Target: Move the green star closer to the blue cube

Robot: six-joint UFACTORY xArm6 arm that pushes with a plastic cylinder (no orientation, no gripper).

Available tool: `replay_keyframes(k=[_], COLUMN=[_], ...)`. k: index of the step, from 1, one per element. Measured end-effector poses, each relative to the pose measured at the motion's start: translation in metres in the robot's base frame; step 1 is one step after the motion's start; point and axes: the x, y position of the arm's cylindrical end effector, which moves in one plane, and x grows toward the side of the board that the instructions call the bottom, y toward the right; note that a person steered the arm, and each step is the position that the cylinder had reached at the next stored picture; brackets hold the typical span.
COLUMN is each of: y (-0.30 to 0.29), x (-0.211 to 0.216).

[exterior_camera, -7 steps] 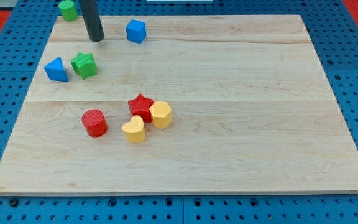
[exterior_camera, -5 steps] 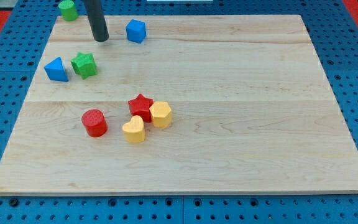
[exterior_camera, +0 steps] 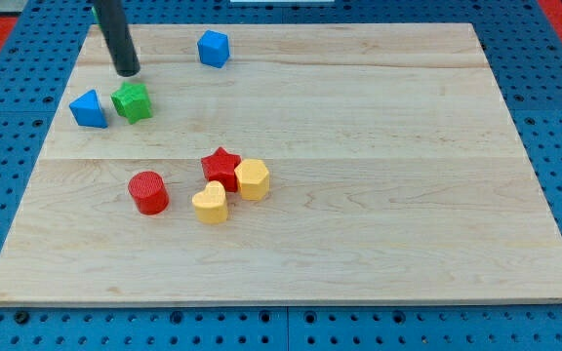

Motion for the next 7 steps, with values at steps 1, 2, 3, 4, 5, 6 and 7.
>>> replay_keyframes(k=[1, 2, 3, 4, 5, 6, 7], y=[-0.023, -0.023, -0.021, -0.021, -0.007, 0.014, 0.029], x=[0.015, 0.042, 0.069, 0.079, 0.079, 0.079, 0.079])
